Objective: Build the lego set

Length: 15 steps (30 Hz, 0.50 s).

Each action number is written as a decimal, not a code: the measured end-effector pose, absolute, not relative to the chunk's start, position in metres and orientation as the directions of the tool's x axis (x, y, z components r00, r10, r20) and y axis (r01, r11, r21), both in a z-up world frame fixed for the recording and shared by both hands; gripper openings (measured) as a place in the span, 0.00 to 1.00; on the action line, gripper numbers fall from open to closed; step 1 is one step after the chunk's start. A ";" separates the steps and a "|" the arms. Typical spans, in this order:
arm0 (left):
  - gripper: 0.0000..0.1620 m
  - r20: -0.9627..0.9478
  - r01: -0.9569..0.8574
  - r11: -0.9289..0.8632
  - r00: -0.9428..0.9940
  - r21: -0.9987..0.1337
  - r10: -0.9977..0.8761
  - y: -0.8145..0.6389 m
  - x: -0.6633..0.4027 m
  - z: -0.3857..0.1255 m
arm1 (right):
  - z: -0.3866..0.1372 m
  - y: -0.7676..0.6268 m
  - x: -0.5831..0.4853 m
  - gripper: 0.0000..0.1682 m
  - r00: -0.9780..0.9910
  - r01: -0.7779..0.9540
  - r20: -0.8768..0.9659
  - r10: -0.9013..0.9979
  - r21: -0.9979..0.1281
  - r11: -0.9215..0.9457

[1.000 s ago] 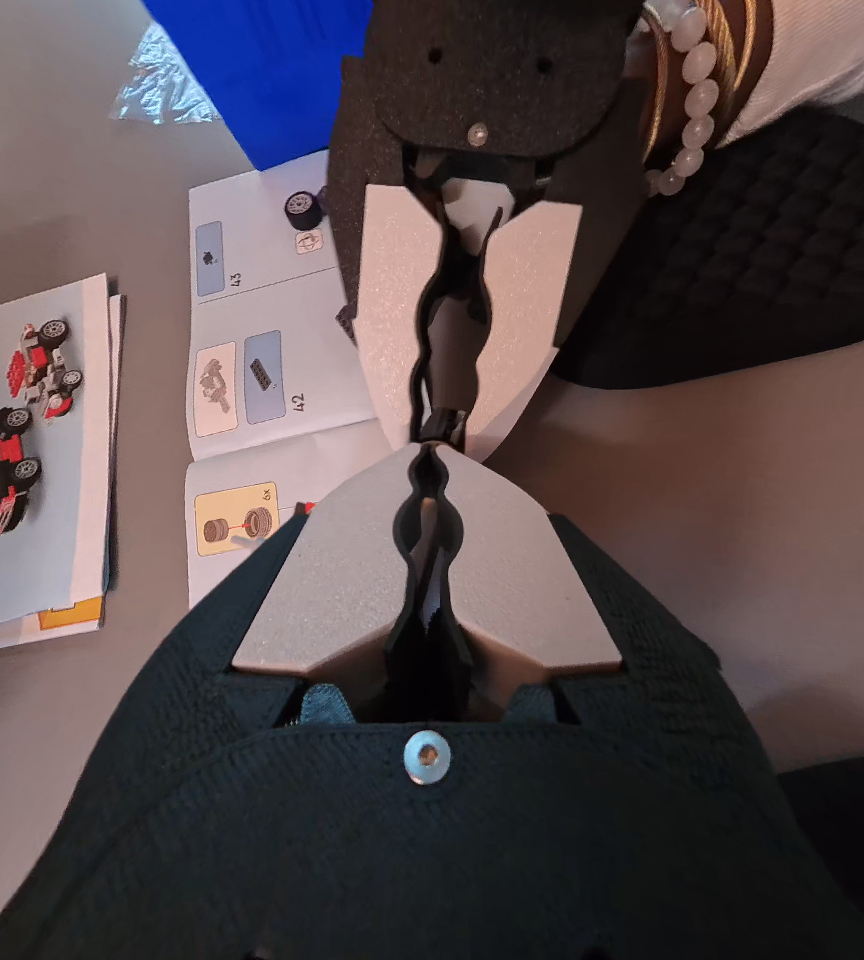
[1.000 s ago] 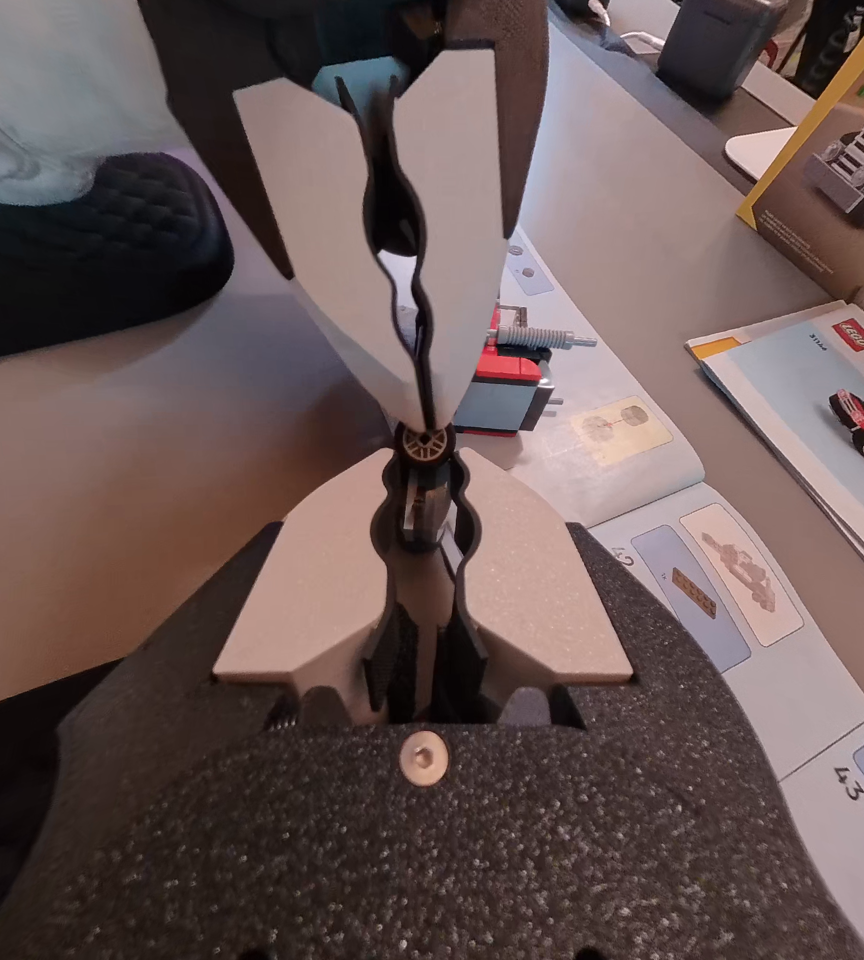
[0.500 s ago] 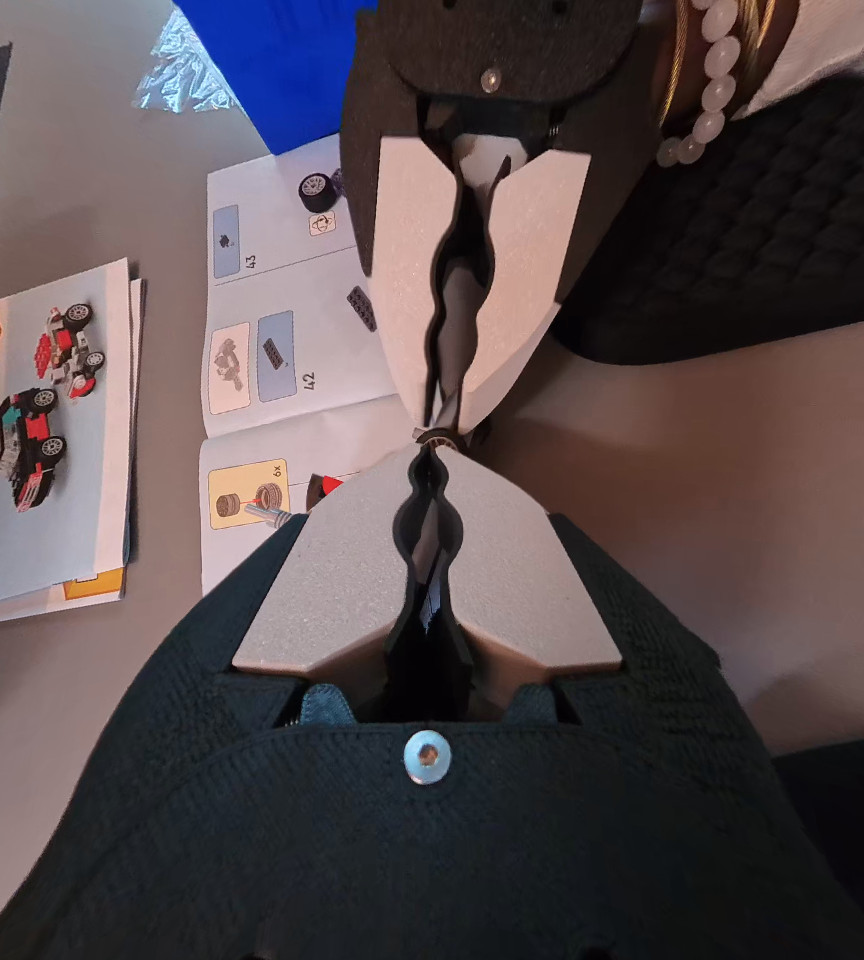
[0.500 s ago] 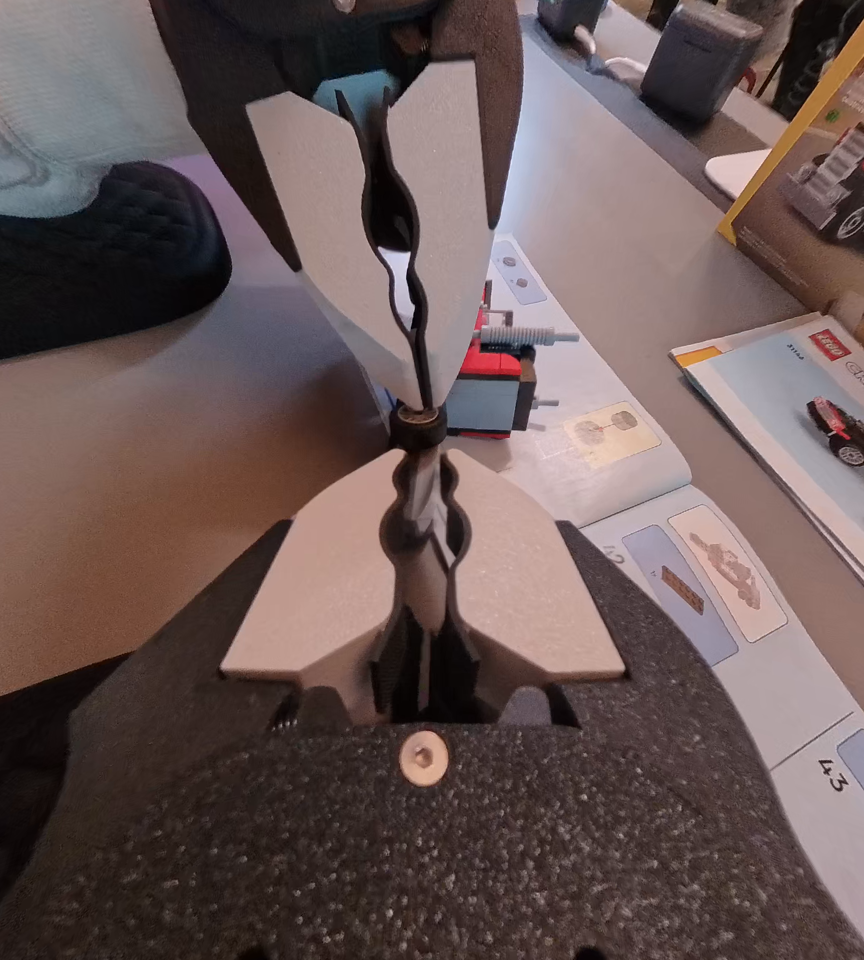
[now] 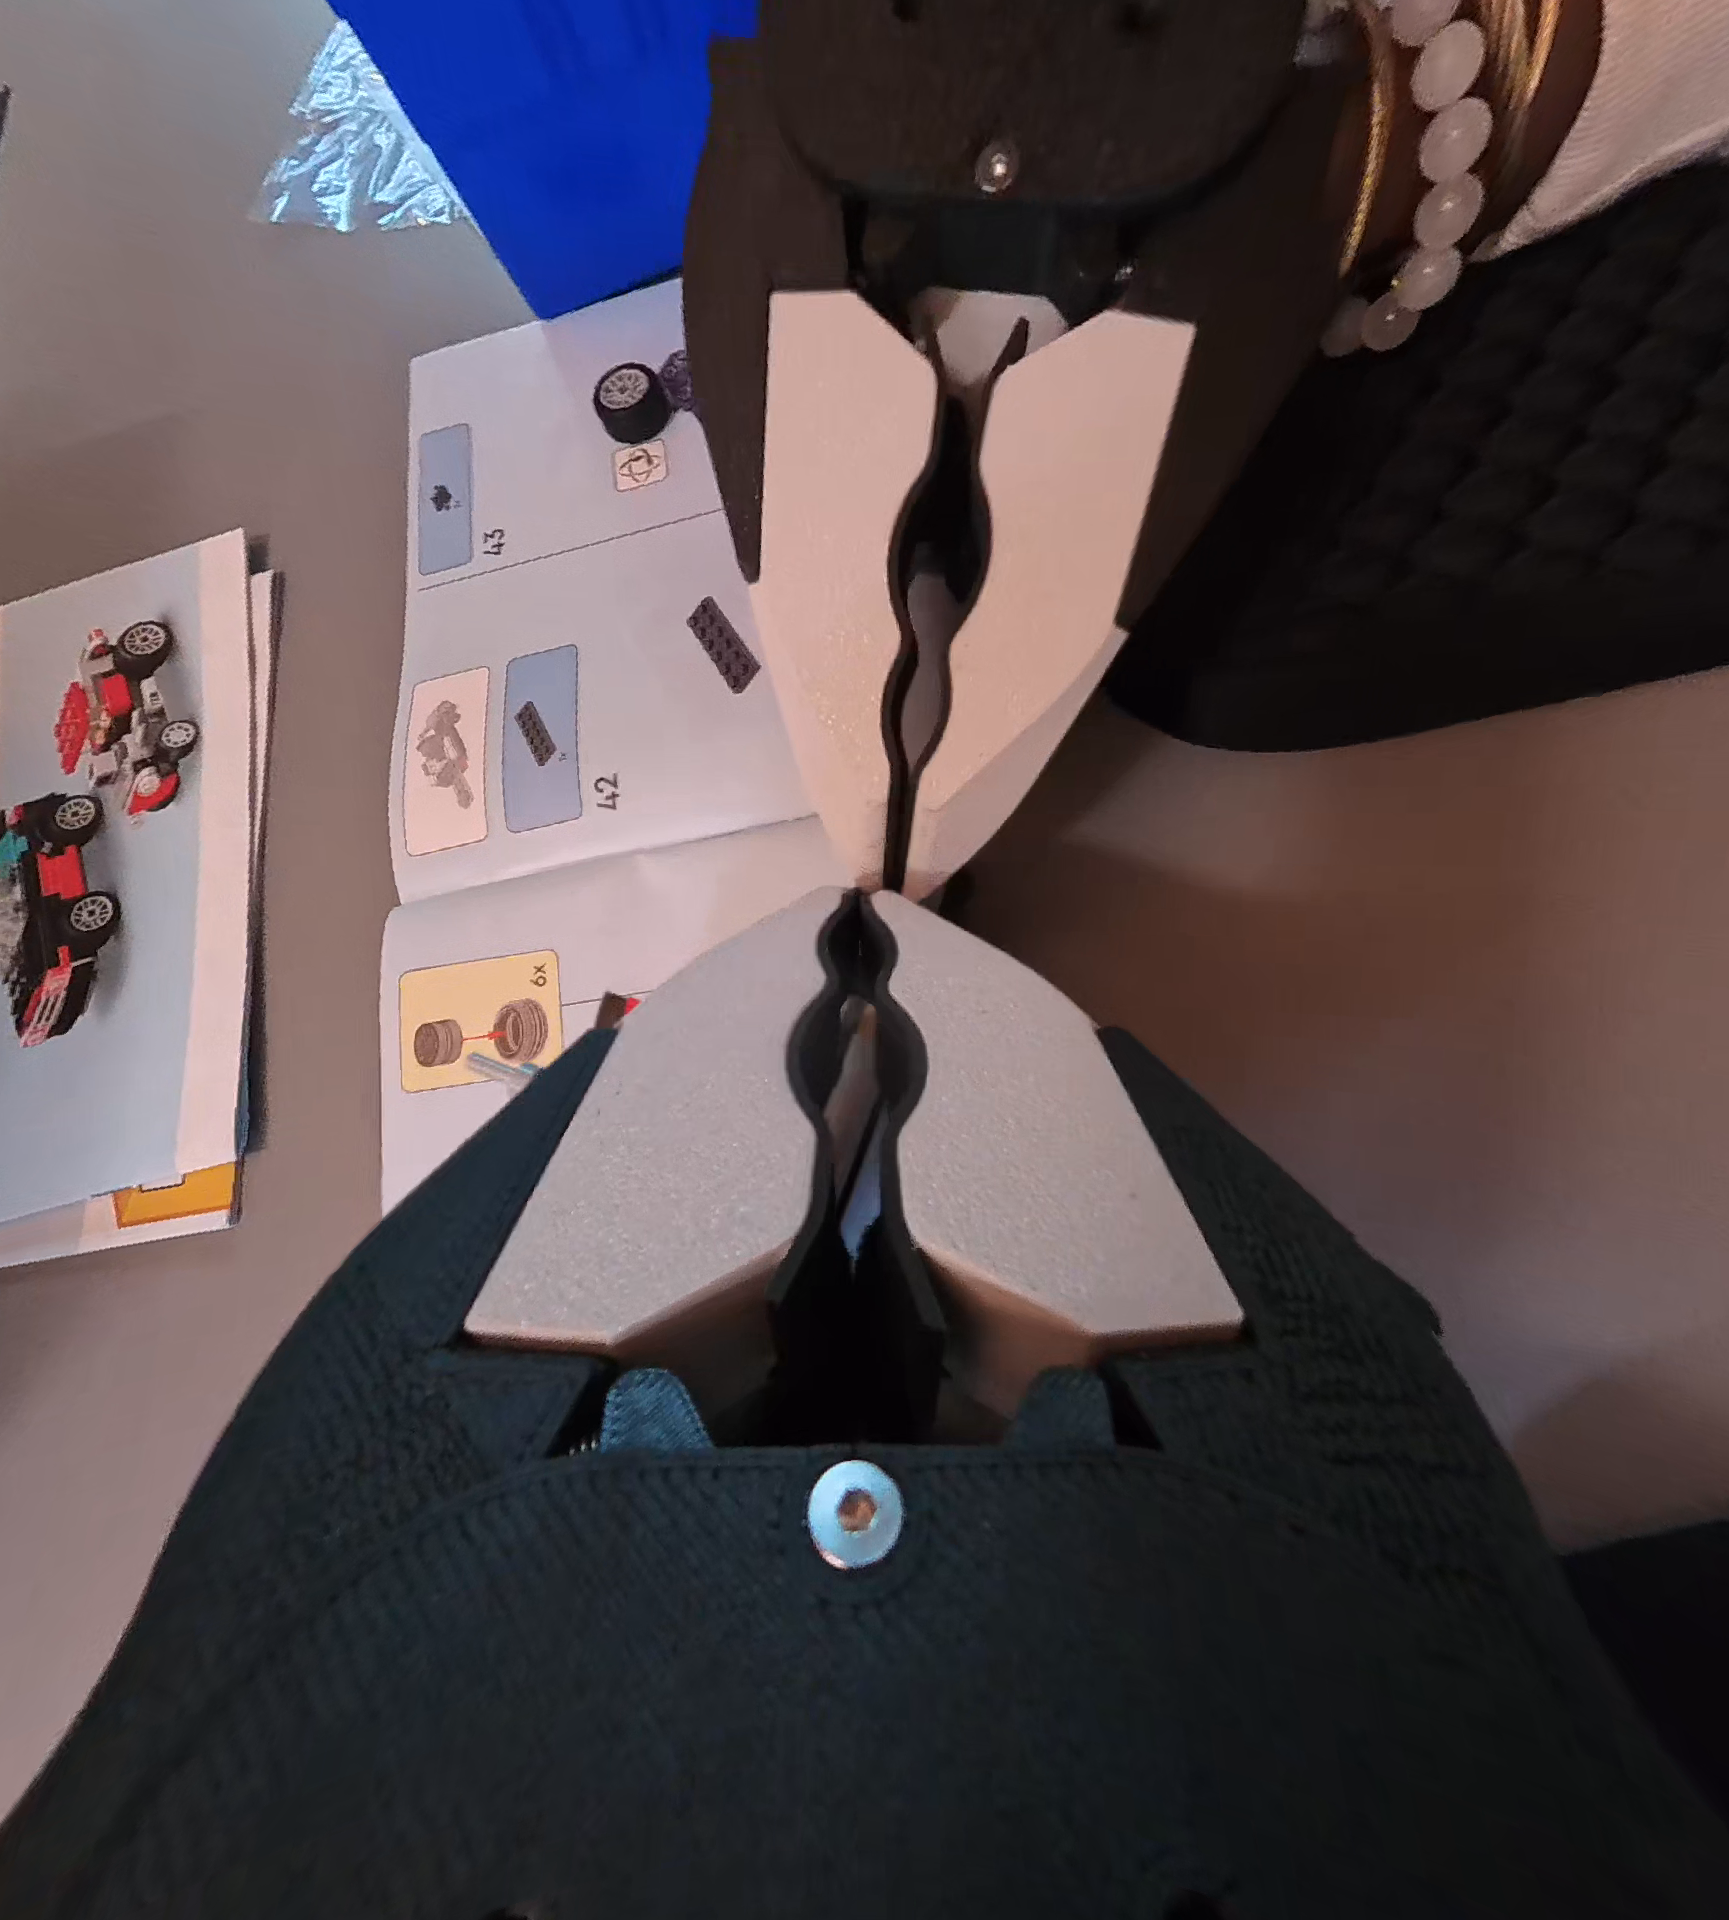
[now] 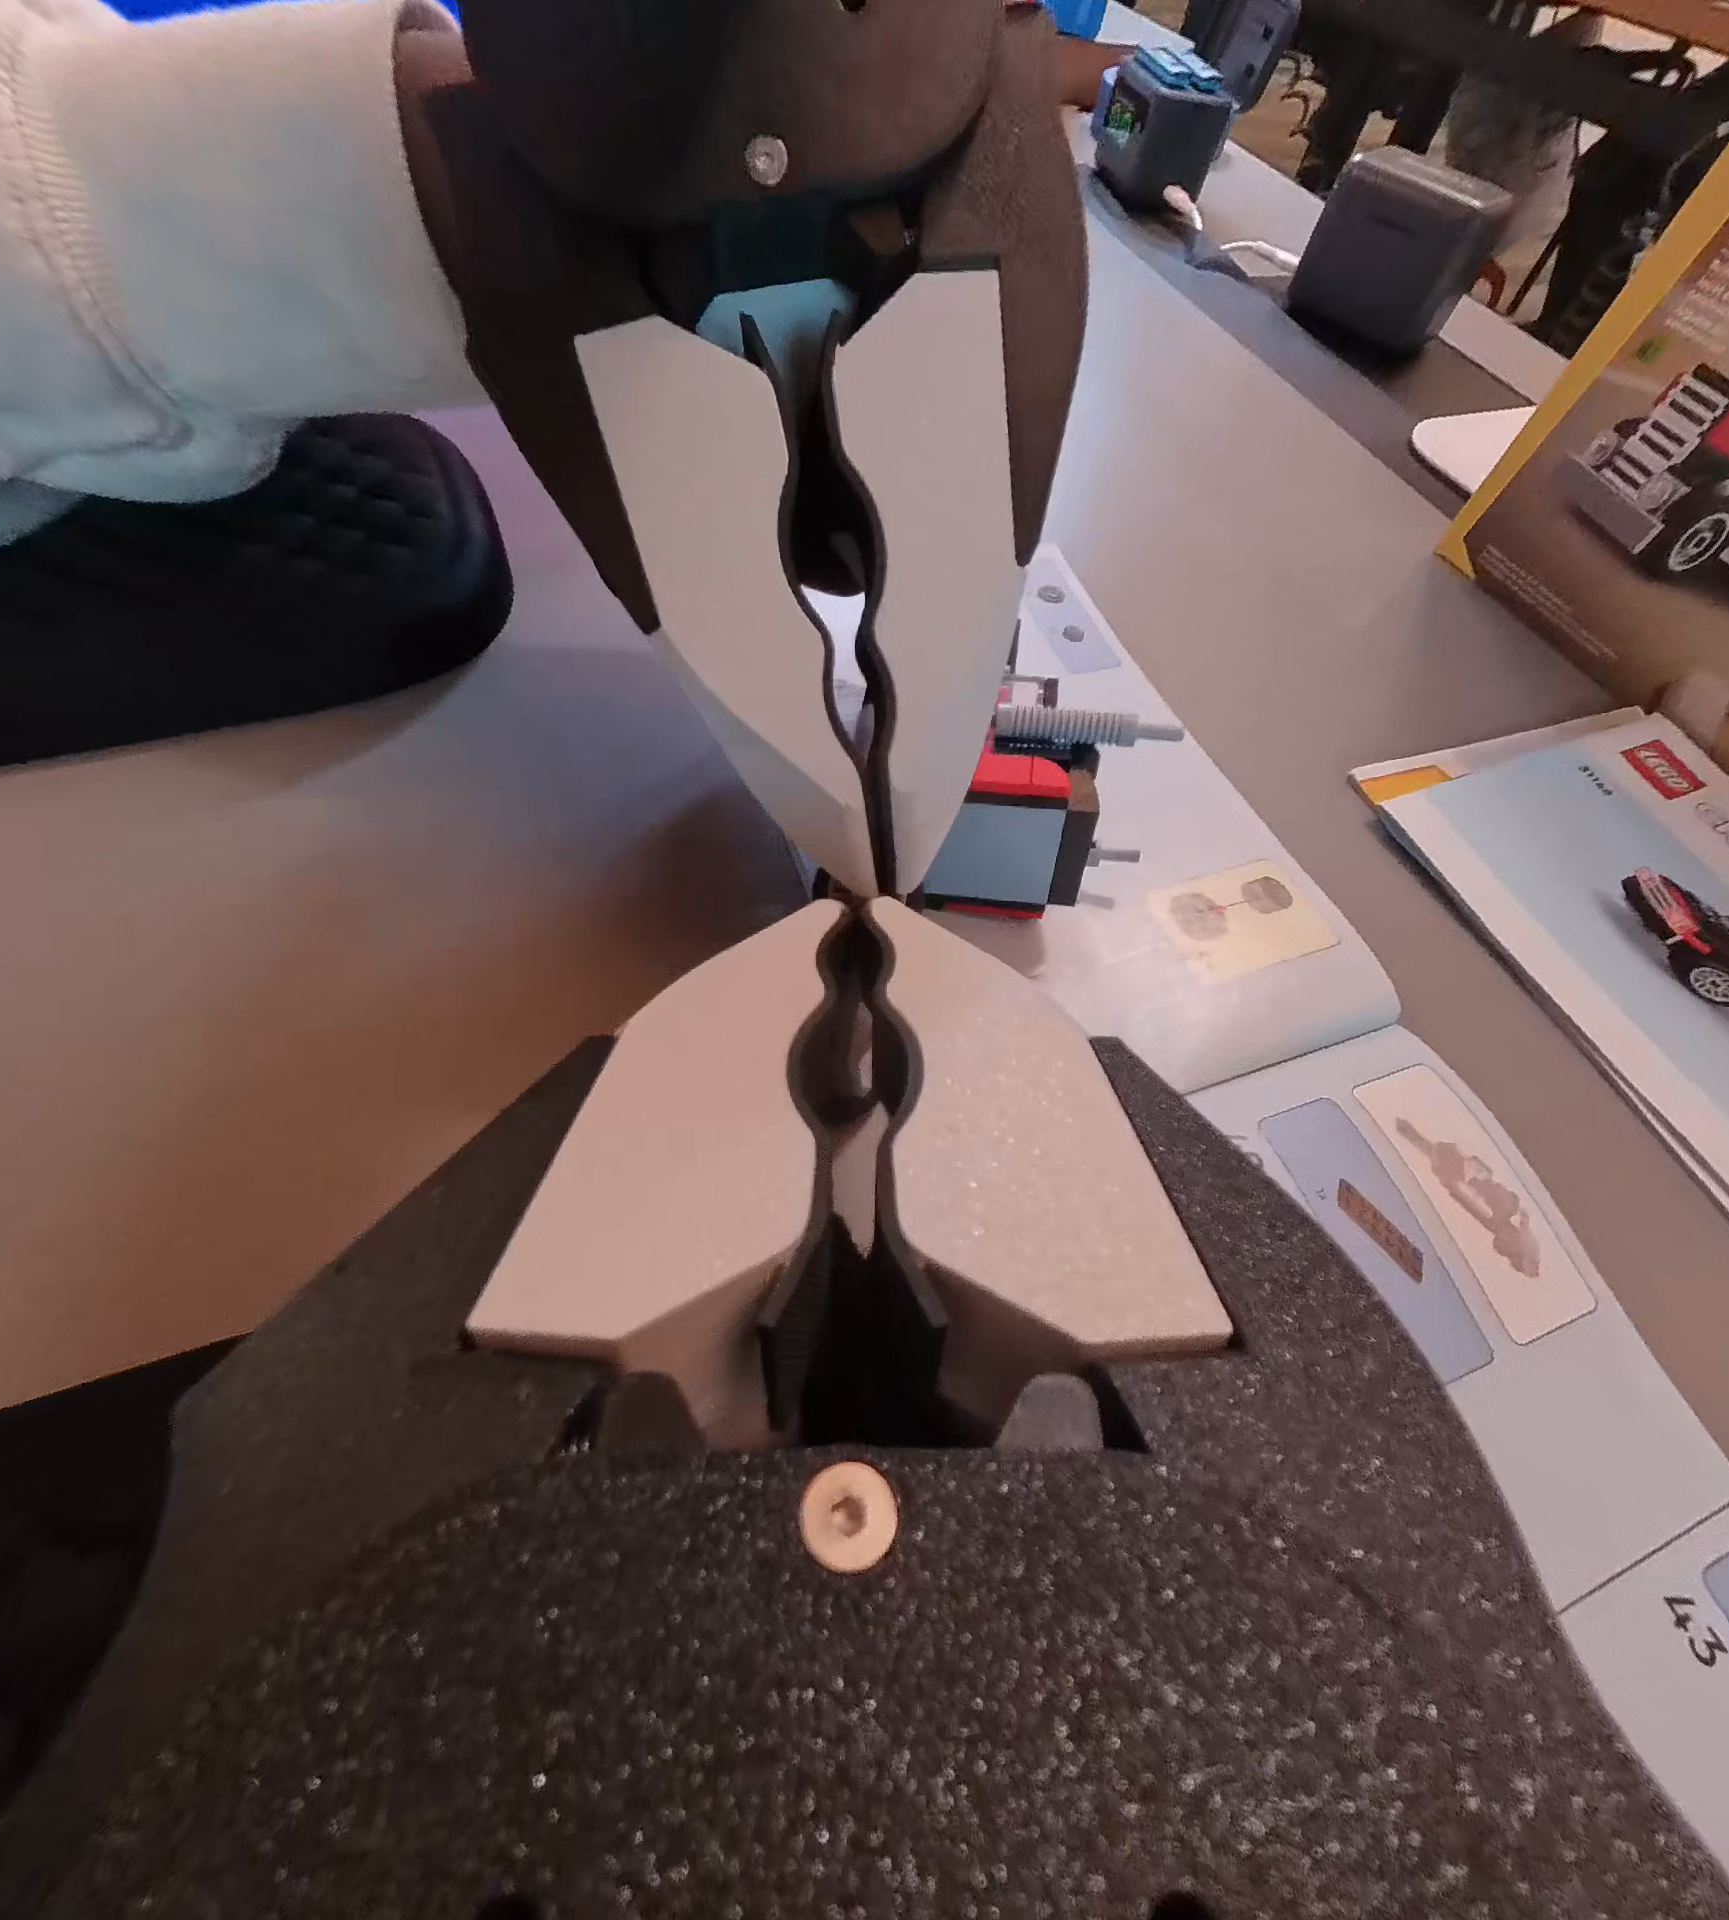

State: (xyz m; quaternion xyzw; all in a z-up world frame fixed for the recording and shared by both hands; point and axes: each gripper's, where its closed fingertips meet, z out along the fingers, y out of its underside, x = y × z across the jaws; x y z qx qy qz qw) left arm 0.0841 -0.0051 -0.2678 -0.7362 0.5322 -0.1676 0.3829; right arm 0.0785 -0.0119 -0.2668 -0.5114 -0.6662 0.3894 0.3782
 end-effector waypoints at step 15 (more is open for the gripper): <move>0.00 -0.016 -0.544 -0.230 0.409 -0.807 -0.912 -0.006 0.079 -0.267 | -0.265 -0.008 0.070 0.02 -0.189 0.429 0.070 0.980 -0.892 0.146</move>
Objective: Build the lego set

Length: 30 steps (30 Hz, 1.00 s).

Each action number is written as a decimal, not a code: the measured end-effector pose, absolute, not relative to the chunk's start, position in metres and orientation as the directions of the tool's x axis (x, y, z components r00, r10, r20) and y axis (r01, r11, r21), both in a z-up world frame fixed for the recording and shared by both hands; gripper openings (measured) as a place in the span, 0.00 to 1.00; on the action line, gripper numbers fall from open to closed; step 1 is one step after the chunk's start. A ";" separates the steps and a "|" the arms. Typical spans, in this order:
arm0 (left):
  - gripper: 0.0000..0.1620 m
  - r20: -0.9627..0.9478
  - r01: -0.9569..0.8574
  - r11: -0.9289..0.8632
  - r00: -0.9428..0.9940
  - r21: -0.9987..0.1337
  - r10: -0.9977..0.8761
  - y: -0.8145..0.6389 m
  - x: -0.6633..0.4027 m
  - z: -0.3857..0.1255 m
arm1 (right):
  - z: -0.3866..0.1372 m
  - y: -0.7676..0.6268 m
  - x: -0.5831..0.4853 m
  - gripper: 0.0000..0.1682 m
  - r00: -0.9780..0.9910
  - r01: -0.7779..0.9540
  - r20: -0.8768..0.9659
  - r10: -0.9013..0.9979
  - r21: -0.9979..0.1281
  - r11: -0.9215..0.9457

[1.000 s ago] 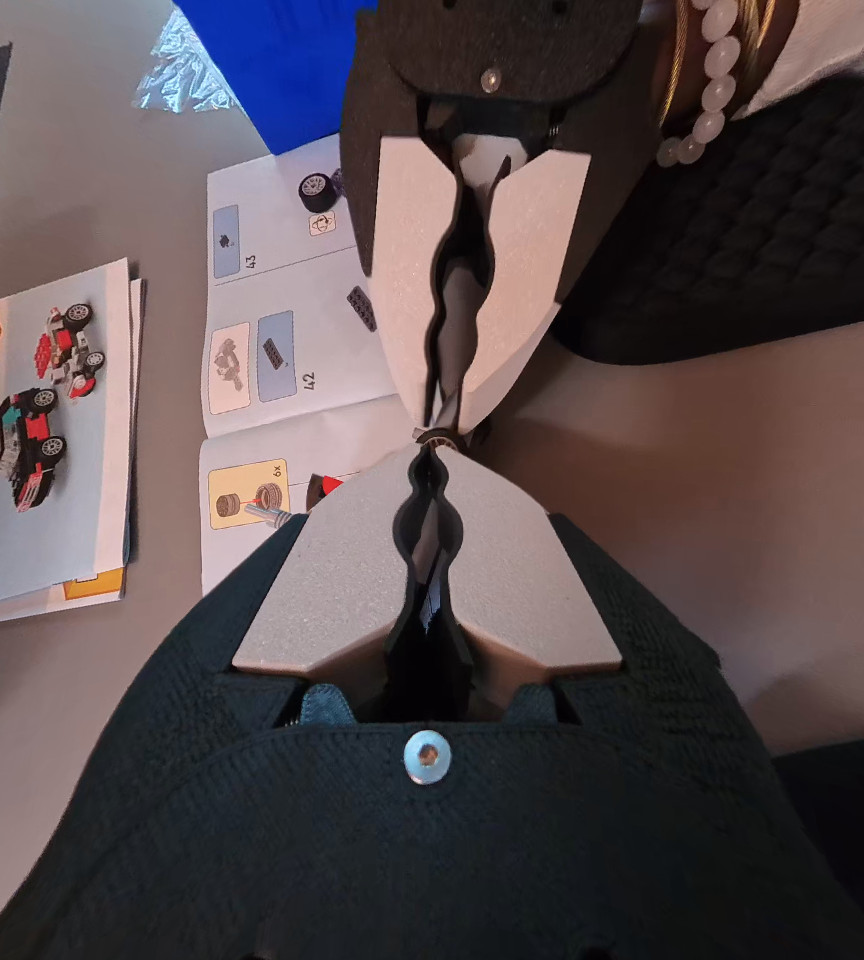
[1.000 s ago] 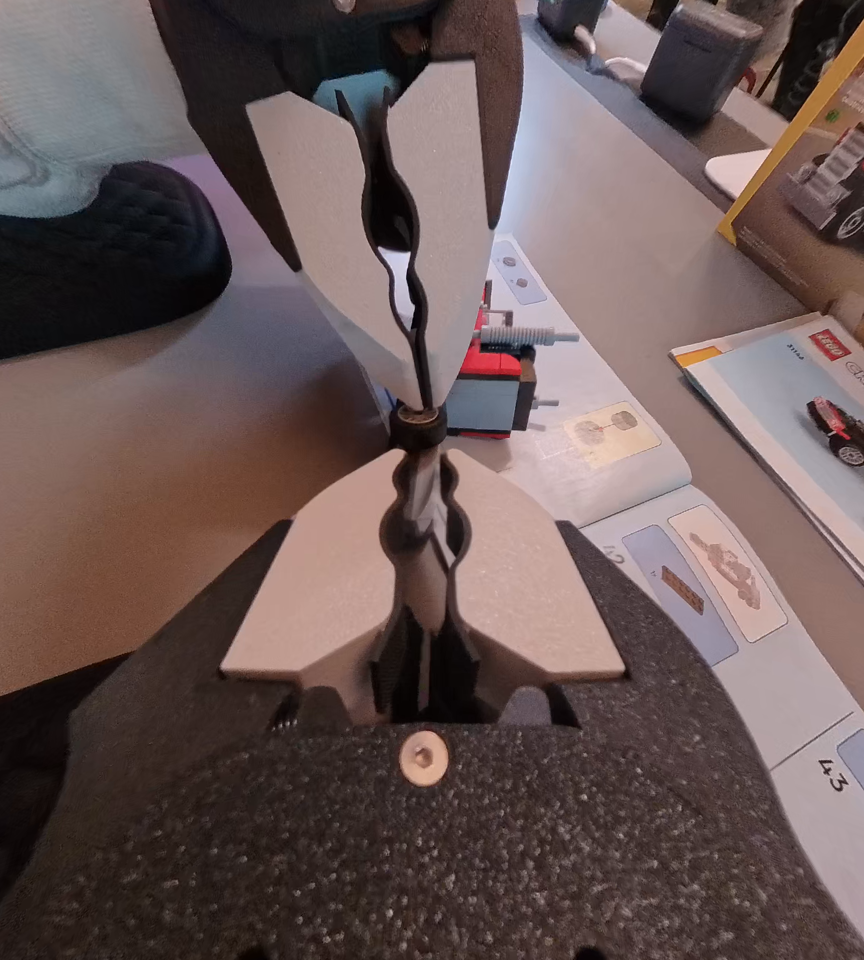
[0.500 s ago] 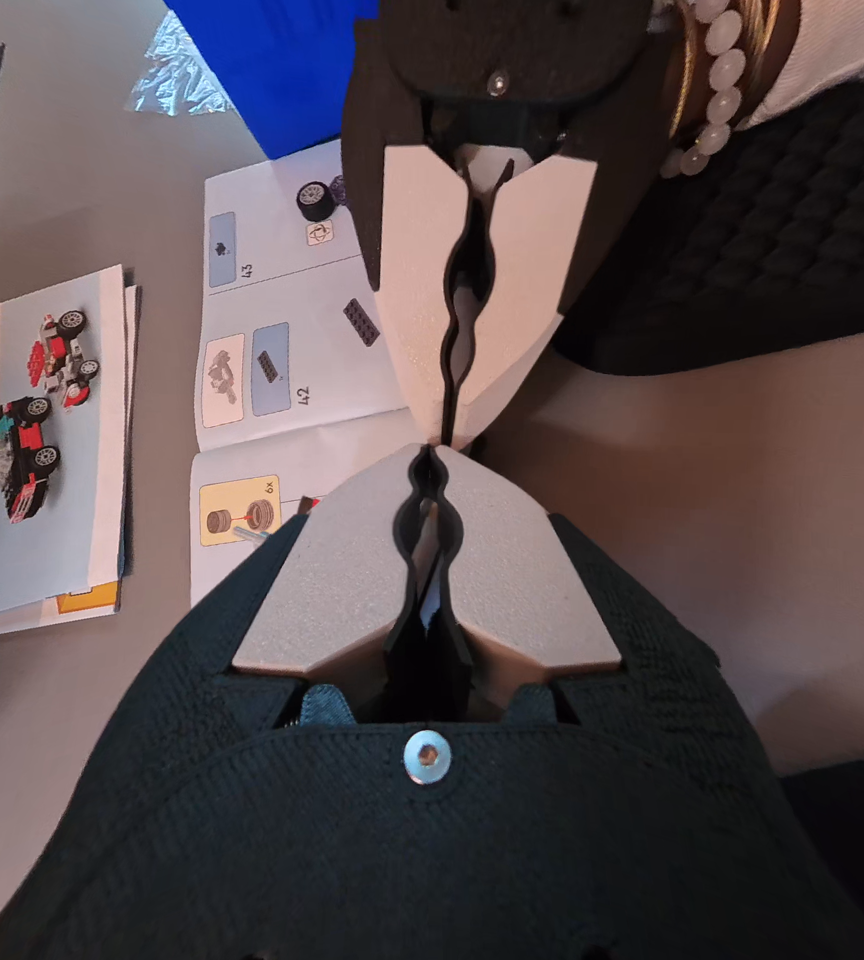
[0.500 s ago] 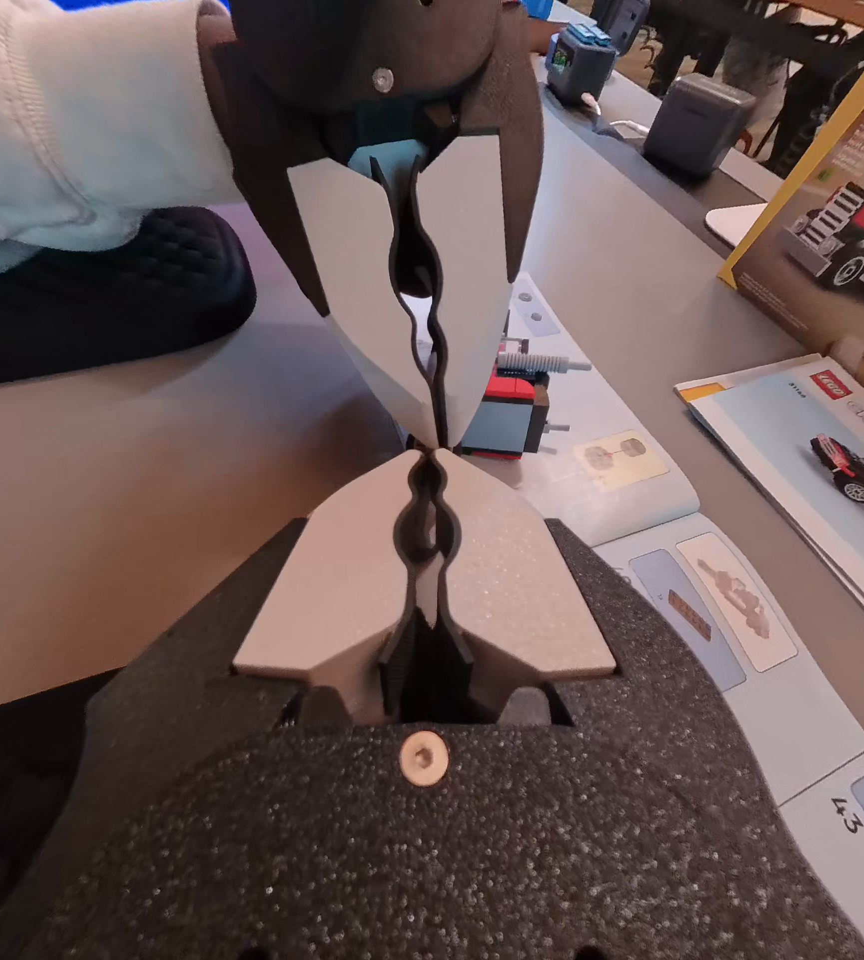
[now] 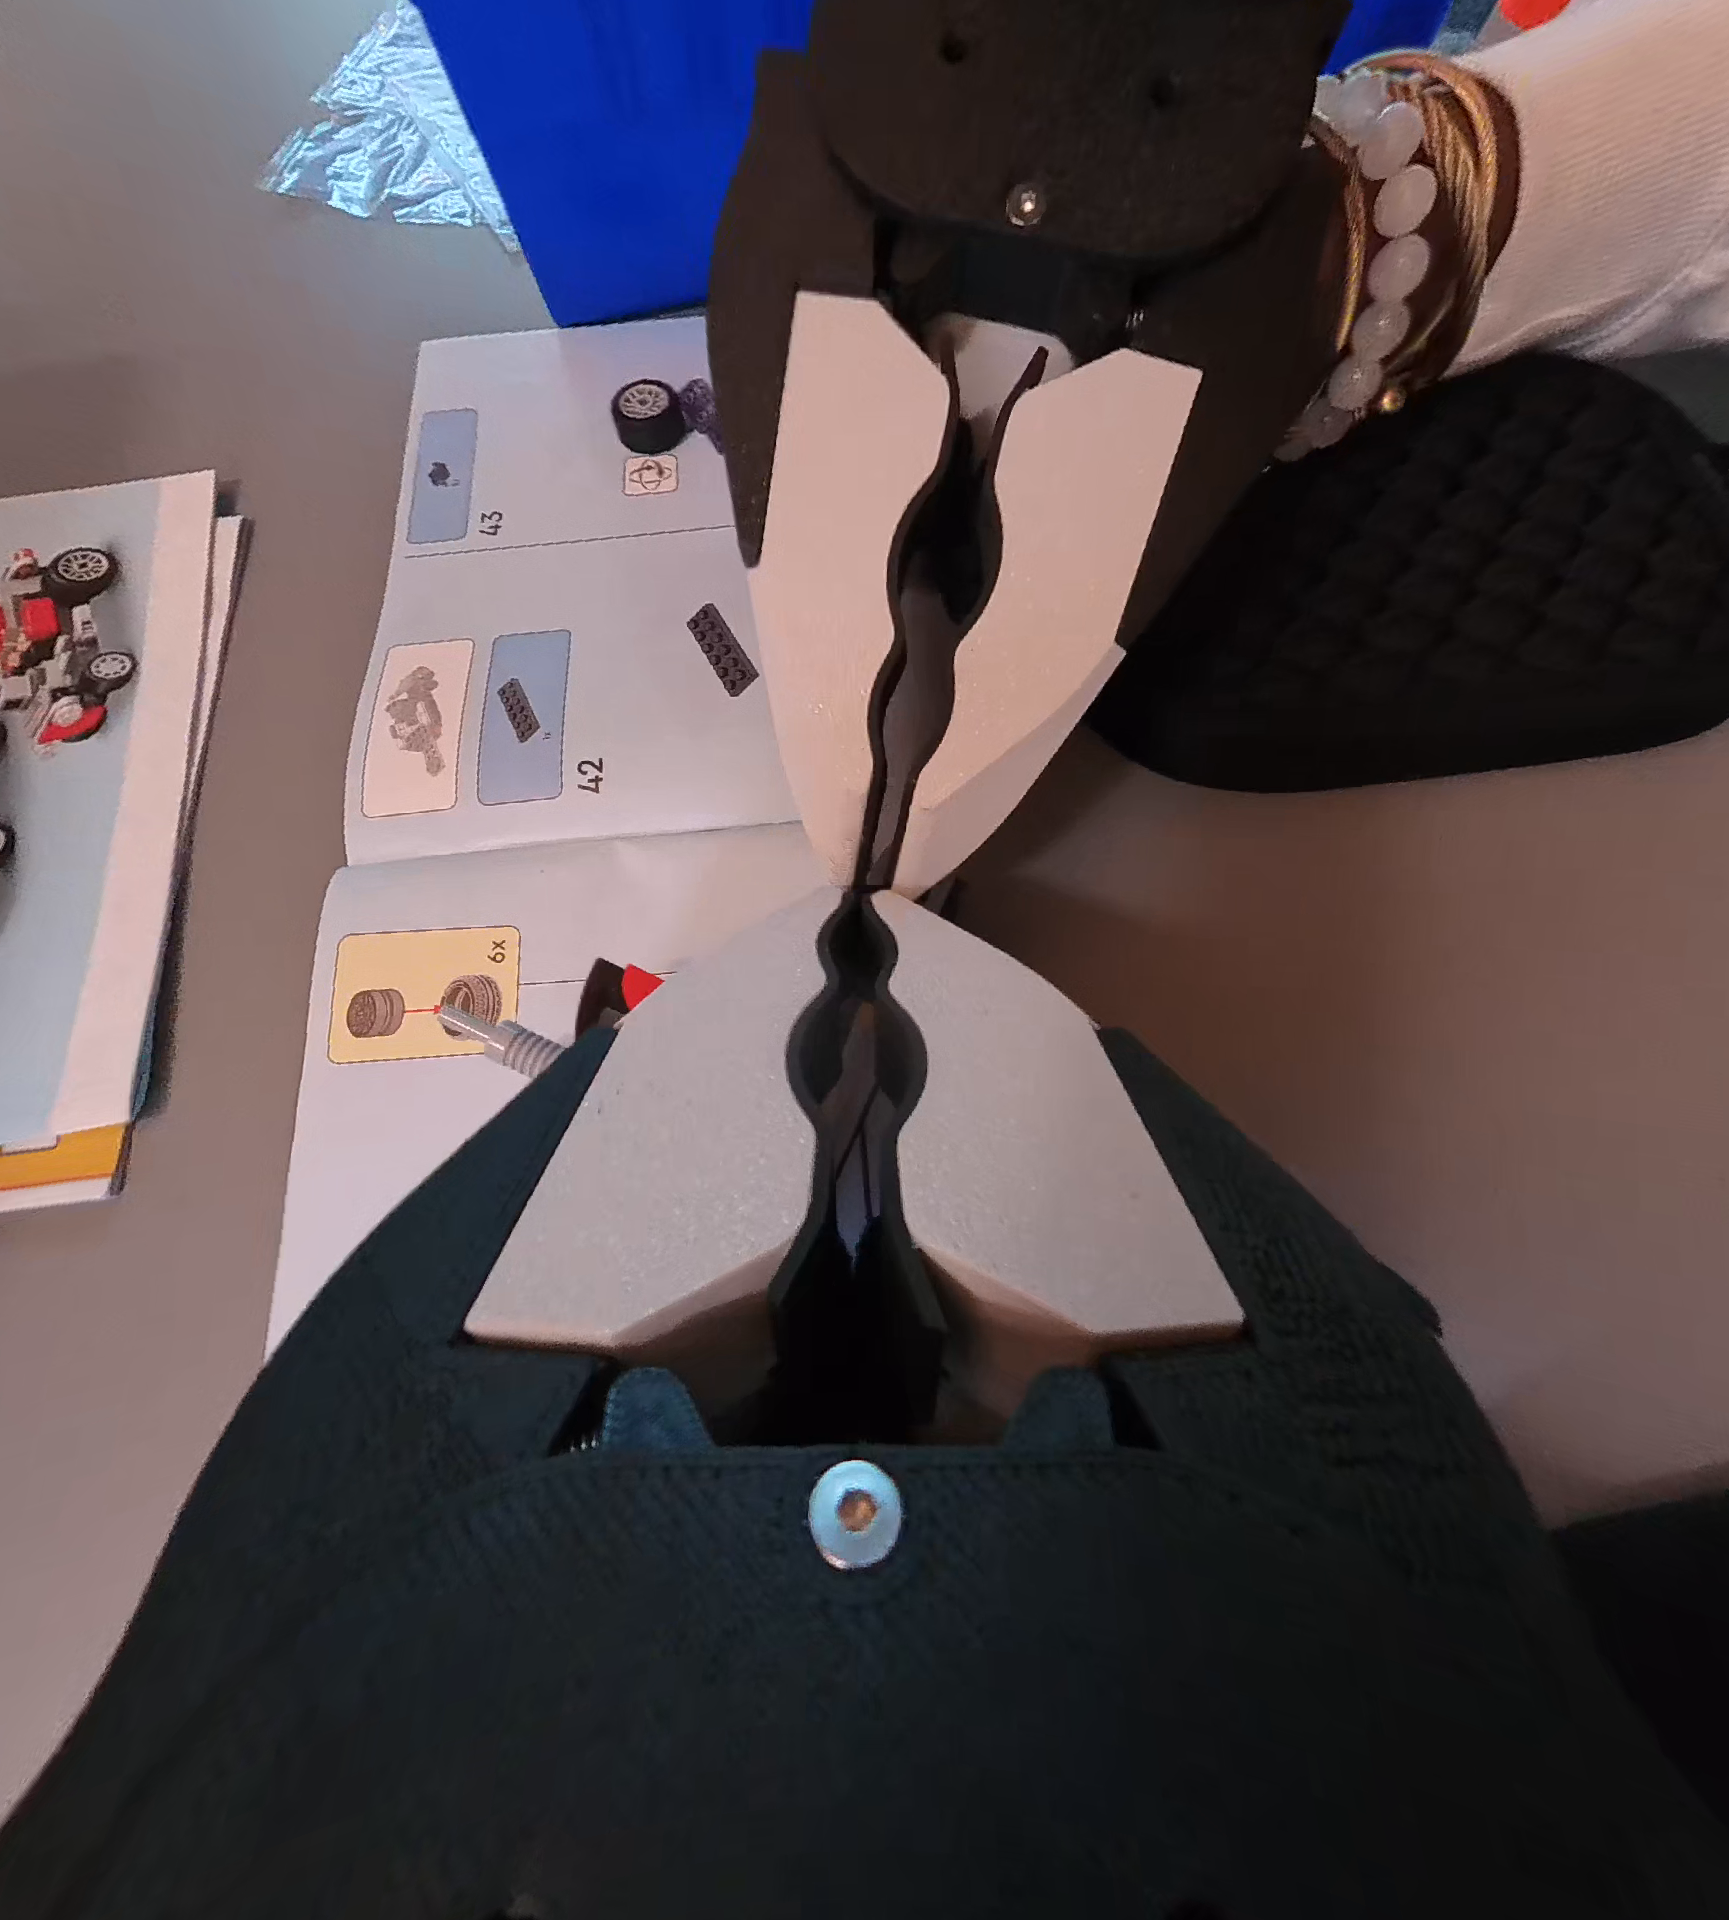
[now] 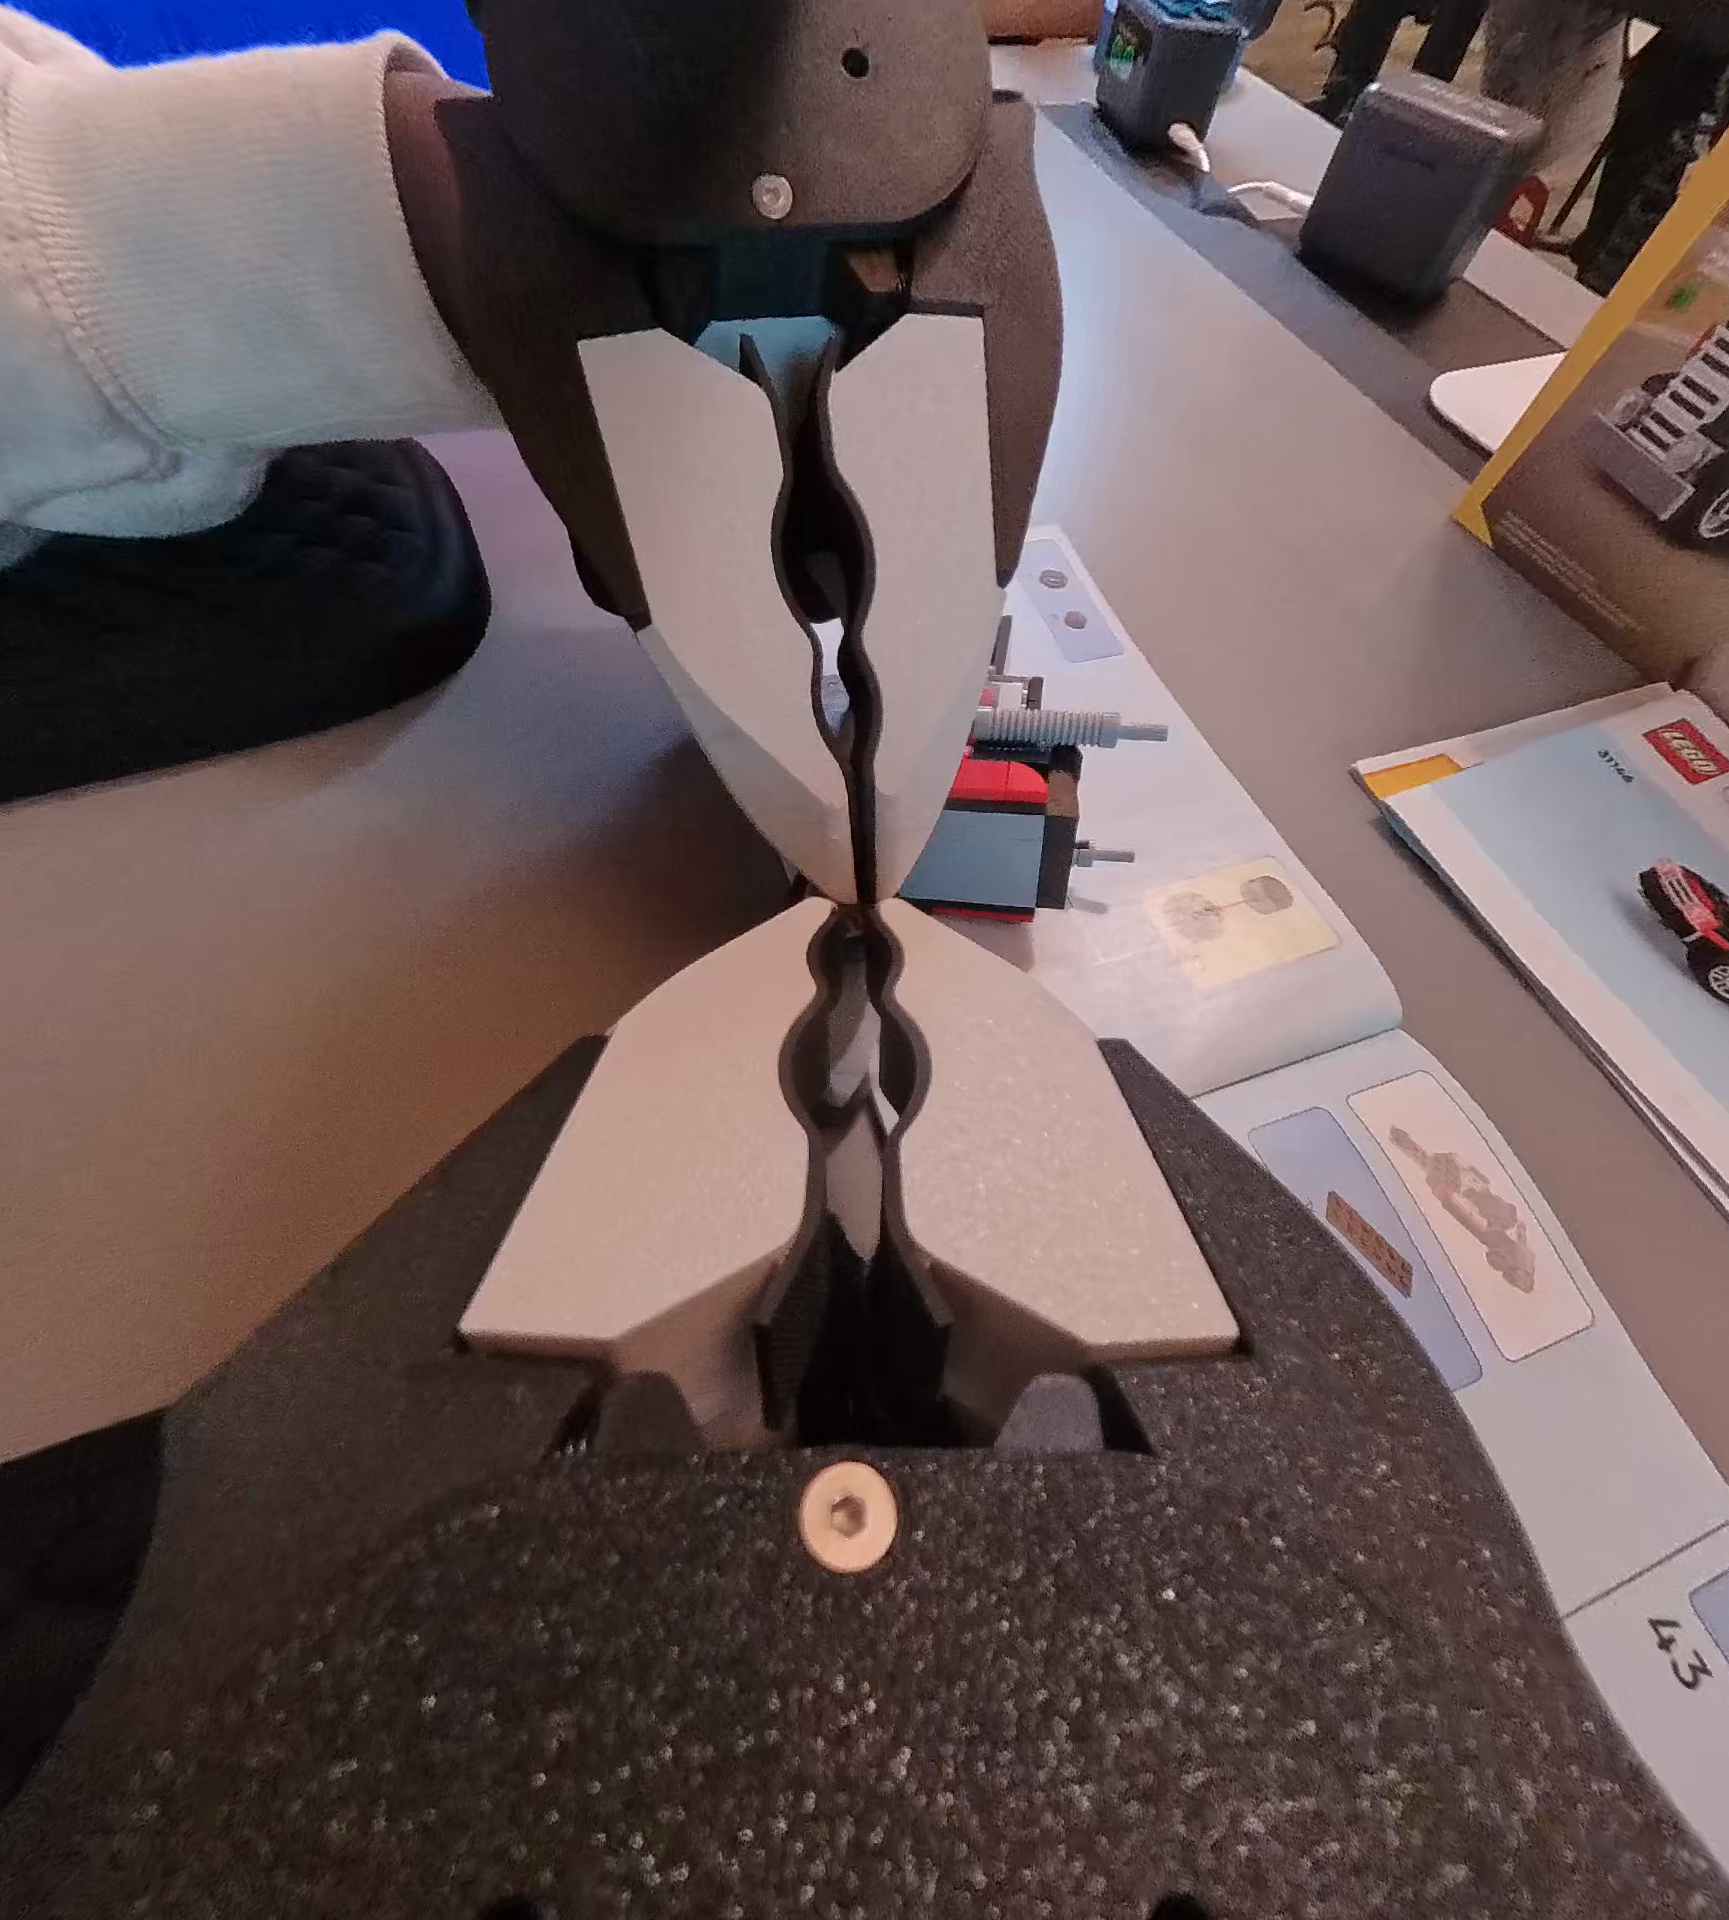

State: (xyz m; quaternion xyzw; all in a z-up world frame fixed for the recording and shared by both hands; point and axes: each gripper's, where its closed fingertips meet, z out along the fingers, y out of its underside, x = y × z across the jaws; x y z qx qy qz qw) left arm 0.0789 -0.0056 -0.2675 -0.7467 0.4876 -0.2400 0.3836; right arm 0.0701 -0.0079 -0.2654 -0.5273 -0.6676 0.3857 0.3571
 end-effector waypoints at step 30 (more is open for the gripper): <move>0.00 0.007 -0.531 -0.249 0.416 -0.810 -0.910 -0.007 0.068 -0.268 | -0.265 -0.010 0.060 0.01 -0.201 0.447 0.131 0.971 -0.869 0.210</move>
